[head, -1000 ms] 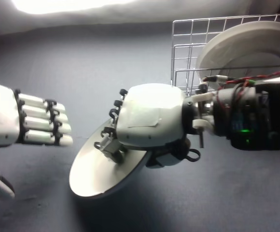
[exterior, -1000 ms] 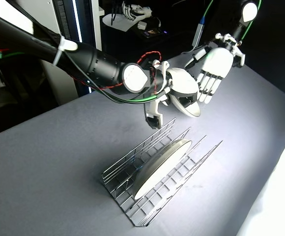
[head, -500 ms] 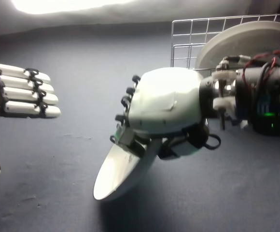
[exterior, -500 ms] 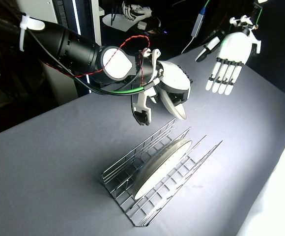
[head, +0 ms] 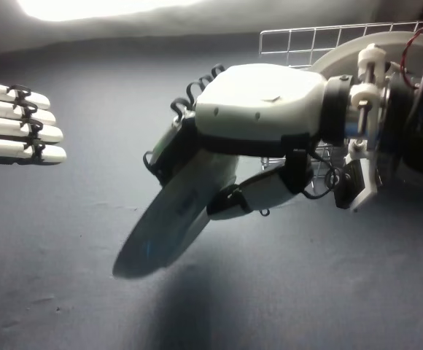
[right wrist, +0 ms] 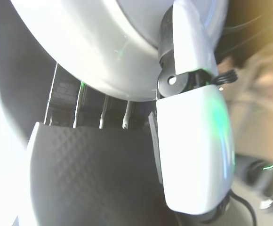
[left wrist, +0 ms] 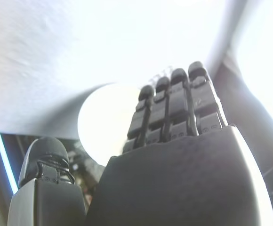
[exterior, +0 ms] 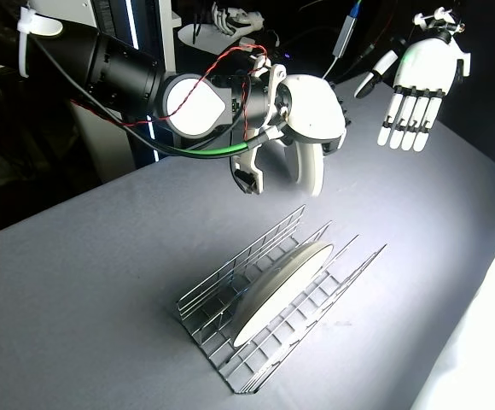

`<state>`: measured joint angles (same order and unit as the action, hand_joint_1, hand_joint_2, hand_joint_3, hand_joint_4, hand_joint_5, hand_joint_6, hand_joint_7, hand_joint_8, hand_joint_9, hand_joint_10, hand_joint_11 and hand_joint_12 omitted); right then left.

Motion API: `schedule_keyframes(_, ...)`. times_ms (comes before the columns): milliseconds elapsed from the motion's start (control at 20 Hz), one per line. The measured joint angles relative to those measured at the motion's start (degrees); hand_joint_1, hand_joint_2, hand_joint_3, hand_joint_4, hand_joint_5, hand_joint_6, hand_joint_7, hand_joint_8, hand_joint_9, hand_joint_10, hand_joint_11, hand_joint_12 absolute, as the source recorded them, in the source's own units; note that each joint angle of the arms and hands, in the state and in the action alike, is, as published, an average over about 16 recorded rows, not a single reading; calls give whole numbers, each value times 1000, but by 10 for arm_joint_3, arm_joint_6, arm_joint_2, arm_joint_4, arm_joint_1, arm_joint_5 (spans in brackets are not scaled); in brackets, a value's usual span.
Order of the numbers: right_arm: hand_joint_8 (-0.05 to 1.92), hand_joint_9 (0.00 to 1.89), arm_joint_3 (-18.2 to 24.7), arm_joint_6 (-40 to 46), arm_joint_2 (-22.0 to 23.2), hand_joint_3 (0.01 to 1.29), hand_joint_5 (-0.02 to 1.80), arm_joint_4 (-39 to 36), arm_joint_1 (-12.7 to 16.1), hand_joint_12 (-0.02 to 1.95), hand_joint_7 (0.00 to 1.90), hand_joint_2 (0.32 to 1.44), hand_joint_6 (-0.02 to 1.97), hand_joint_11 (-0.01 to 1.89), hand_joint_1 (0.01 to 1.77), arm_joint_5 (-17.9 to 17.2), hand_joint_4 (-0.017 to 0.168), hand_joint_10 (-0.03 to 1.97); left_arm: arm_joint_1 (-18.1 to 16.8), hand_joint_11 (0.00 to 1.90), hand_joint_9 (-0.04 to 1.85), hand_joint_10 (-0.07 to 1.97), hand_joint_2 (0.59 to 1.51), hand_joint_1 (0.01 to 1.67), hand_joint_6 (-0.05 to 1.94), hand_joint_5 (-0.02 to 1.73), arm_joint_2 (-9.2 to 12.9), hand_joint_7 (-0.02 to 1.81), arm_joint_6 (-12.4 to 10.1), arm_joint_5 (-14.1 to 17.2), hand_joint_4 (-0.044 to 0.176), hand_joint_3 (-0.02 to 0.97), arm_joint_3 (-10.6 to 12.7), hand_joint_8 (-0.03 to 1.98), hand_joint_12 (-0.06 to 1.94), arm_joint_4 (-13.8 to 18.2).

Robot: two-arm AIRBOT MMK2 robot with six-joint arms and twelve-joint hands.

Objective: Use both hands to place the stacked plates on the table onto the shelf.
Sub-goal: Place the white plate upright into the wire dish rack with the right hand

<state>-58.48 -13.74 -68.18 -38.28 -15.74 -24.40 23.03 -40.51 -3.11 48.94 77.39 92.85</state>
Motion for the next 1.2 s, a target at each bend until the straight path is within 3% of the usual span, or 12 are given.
schedule_keyframes(350, 794, 1019, 1, 0, 18, 11, 874, 97, 18, 1559, 966, 986, 1163, 895, 1371, -18, -3, 1169, -13, 13, 20, 8, 1079, 15, 6, 21, 6, 13, -12, 1, -1, 4, 3, -1, 10, 19)
schedule_keyframes(650, 798, 1020, 2, 4, 31, 11, 871, 162, 47, 1580, 964, 986, 1152, 883, 1382, -12, -3, 1165, -19, 13, 20, 8, 1079, 15, 7, 21, 3, 13, -20, 0, -1, 4, 11, -1, 10, 29)
schedule_keyframes(1200, 774, 1020, 12, 18, 55, 10, 872, 315, 108, 1586, 1005, 986, 1105, 828, 1429, 57, -5, 1126, -25, 14, 19, 8, 1082, 15, 7, 23, -8, 19, -34, 1, -1, 3, 32, -1, 10, 43)
